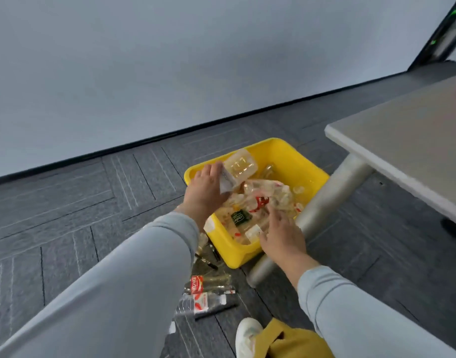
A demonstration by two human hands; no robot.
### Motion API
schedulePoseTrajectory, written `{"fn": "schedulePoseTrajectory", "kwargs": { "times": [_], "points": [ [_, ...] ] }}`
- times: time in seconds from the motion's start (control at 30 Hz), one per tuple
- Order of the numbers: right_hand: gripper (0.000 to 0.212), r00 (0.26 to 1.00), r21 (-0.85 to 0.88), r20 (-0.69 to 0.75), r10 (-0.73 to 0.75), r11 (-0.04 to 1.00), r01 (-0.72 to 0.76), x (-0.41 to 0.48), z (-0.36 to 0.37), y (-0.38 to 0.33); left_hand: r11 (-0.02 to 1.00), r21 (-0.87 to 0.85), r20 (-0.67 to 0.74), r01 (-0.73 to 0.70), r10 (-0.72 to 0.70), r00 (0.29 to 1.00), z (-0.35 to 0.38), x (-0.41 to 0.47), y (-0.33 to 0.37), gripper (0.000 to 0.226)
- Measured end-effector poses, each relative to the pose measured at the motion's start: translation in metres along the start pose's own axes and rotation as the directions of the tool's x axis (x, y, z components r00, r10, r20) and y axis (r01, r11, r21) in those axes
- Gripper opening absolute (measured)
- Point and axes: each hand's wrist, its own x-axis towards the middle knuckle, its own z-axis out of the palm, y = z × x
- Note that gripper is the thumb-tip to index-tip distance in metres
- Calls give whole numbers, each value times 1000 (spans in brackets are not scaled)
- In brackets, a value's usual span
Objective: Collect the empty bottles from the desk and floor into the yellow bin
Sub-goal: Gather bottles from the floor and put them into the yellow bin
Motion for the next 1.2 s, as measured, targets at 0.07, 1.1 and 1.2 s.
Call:
{"fn": "schedulePoseTrajectory", "kwargs": {
  "times": [0.07,1.1,1.2],
  "points": [
    [72,1000,6,-20,10,1000,-10,3,-12,10,998,24,-44,-57,58,997,-11,33,33,82],
    [56,838,50,412,-357,928,370,37,196,-133,901,224,318,372,-428,846,104,-148,-244,52],
    [53,797,55,474,-374,916,397,45,234,-146,877,246,370,413,-479,796,132,-165,-276,53]
  ]
}}
